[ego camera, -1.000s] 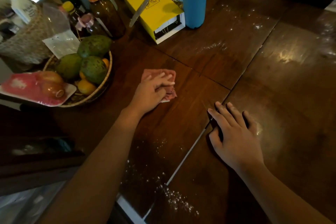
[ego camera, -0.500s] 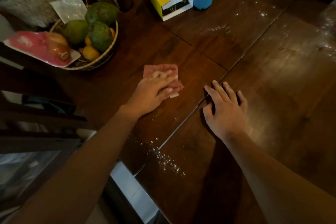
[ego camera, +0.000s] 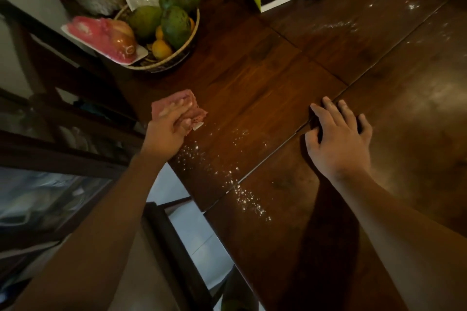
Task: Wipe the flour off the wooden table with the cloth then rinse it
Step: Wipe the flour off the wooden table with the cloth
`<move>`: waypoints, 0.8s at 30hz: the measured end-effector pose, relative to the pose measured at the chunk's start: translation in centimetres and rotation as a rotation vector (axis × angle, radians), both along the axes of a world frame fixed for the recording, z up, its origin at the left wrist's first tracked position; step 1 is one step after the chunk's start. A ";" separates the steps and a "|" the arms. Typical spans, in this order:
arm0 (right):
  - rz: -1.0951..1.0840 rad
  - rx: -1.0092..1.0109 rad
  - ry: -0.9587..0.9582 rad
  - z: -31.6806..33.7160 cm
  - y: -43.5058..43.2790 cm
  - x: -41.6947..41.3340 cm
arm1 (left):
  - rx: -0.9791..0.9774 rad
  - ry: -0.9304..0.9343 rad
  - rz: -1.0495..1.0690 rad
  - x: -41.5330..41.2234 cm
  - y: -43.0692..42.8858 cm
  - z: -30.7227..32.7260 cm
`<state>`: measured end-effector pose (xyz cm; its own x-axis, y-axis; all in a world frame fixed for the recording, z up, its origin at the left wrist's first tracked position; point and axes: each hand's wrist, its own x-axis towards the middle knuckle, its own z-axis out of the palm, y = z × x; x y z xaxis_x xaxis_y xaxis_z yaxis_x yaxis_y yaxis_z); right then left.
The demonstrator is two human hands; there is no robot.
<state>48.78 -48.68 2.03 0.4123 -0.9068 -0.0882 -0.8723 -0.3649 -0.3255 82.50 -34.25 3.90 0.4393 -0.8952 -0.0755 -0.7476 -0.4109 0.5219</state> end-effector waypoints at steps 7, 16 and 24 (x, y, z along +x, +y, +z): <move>0.010 -0.015 0.006 0.2 0.3 0.1 | 0.023 -0.086 0.198 1.8 -0.6 0.5; 0.007 -0.011 0.008 0.1 0.2 0.3 | -0.011 0.005 -0.284 -5.2 -1.9 -1.3; -0.009 -0.012 -0.002 0.1 0.2 0.3 | 0.130 -0.205 -0.016 -2.6 -6.0 -2.1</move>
